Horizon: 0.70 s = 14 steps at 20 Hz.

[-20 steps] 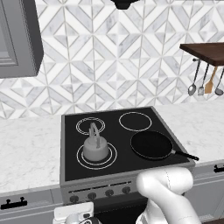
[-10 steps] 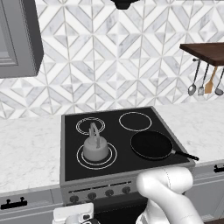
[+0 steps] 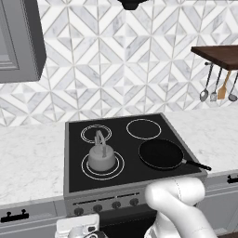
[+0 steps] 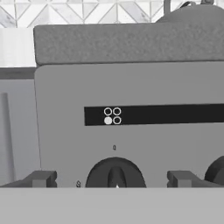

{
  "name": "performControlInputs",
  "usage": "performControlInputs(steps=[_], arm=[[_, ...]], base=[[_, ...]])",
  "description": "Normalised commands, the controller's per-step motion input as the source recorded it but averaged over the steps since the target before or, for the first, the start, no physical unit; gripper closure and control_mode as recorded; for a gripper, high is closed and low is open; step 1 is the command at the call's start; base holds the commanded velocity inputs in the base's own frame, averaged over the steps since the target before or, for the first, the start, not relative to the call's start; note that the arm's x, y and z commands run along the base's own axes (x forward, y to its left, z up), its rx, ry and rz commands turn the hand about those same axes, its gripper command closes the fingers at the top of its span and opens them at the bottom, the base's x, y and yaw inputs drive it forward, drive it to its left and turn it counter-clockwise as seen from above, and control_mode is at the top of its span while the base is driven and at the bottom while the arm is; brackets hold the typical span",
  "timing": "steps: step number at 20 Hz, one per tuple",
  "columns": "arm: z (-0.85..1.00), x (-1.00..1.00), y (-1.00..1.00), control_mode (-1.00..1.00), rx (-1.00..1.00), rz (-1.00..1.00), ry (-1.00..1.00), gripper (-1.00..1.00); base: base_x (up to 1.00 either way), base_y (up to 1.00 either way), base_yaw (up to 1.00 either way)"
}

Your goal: Pick the kettle from the counter and place it on a stove burner. Then turn the burner on.

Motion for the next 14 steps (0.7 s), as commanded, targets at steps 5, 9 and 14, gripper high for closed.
performControlInputs(steps=[5,9,14], arm=[[0.01,0.21,0.00,-1.00,0.00,0.00,0.00,-1.00],[-0.01,0.24,0.00,-1.00,0.00,0.00,0.00,-1.00],[-0.15,0.16,0.00,-1.00,0.00,0.00,0.00,-1.00]], base=[[0.00,0.00,0.00],[0.00,0.00,0.00],[0.00,0.00,0.00]])
